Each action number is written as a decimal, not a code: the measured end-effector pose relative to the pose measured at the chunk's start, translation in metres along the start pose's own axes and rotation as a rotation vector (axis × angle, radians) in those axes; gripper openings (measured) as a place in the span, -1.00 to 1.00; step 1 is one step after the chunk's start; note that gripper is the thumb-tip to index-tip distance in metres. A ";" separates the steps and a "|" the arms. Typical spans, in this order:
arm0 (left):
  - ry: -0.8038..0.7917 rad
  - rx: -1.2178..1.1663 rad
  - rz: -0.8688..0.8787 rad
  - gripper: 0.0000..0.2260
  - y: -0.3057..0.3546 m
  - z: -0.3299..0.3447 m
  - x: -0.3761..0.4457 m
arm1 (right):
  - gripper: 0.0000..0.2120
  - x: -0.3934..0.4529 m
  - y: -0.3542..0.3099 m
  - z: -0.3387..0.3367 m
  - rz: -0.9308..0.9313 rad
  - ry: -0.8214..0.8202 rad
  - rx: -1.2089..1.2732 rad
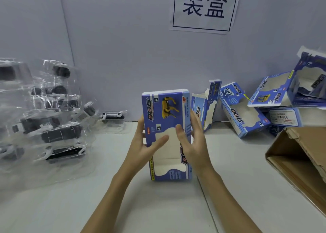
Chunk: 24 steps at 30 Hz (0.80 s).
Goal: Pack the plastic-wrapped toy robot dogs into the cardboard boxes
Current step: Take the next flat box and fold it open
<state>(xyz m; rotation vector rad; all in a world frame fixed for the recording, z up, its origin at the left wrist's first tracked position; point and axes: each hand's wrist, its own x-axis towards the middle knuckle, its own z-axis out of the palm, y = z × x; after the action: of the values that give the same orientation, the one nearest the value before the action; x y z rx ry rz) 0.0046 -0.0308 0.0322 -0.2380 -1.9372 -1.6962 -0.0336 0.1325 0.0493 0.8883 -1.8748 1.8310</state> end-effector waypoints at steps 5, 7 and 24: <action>-0.041 -0.026 -0.032 -0.43 0.003 -0.006 0.001 | -0.53 0.002 0.008 -0.003 -0.011 0.017 -0.060; -0.057 -0.019 -0.037 -0.45 0.004 -0.006 0.000 | -0.54 0.002 0.010 -0.007 -0.006 0.030 -0.060; 0.089 -0.257 -0.031 -0.69 0.029 0.010 0.001 | -0.63 -0.002 0.018 0.005 -0.116 0.051 -0.049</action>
<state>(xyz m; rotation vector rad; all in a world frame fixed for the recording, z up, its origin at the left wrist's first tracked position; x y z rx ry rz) 0.0147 -0.0155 0.0574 -0.2248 -1.6654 -1.9423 -0.0432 0.1269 0.0345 0.9050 -1.7906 1.7164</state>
